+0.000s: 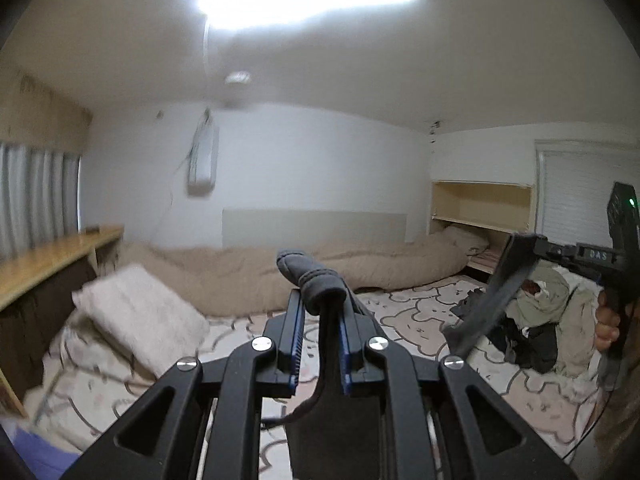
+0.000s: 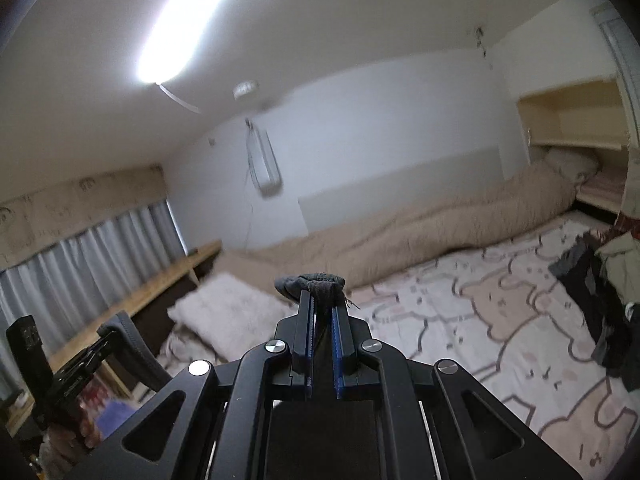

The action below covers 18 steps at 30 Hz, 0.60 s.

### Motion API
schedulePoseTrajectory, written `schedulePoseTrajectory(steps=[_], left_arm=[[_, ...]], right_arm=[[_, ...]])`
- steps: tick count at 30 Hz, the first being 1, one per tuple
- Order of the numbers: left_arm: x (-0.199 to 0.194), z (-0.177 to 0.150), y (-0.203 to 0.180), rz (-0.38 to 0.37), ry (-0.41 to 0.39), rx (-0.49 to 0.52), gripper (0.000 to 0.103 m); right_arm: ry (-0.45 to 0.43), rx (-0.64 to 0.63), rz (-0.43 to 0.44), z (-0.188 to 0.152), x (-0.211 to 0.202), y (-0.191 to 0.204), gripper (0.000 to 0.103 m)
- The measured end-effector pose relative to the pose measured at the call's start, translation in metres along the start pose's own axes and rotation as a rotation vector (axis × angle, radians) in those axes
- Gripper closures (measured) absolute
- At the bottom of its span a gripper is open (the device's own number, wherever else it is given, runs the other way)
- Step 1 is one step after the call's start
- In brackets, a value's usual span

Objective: Fold clothes

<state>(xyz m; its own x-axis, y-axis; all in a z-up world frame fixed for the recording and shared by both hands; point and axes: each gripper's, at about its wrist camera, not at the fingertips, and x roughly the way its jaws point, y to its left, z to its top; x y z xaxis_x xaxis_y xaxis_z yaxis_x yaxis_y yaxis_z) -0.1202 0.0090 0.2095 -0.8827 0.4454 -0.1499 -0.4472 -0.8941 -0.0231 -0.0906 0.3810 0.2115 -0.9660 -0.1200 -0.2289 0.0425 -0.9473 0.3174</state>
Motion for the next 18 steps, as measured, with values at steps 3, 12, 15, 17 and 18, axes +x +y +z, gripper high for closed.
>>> schedulePoseTrajectory(steps=[3, 12, 15, 17, 18], left_arm=[[-0.027, -0.033, -0.005, -0.012, 0.029, 0.039, 0.087], [-0.075, -0.276, -0.034, -0.117, 0.492, -0.098, 0.087], [-0.08, -0.338, -0.046, -0.143, 0.661, -0.161, 0.087], [-0.084, -0.35, -0.051, -0.138, 0.69, -0.157, 0.087], [-0.086, -0.353, -0.053, -0.135, 0.697, -0.155, 0.087]], right_arm=[[0.029, -0.007, -0.014, -0.035, -0.017, -0.006, 0.095], [0.37, 0.001, -0.113, -0.264, -0.056, -0.034, 0.095], [0.553, 0.072, -0.123, -0.34, -0.057, -0.049, 0.095], [0.646, 0.083, -0.12, -0.369, -0.056, -0.052, 0.095], [0.687, 0.085, -0.119, -0.381, -0.055, -0.053, 0.095]])
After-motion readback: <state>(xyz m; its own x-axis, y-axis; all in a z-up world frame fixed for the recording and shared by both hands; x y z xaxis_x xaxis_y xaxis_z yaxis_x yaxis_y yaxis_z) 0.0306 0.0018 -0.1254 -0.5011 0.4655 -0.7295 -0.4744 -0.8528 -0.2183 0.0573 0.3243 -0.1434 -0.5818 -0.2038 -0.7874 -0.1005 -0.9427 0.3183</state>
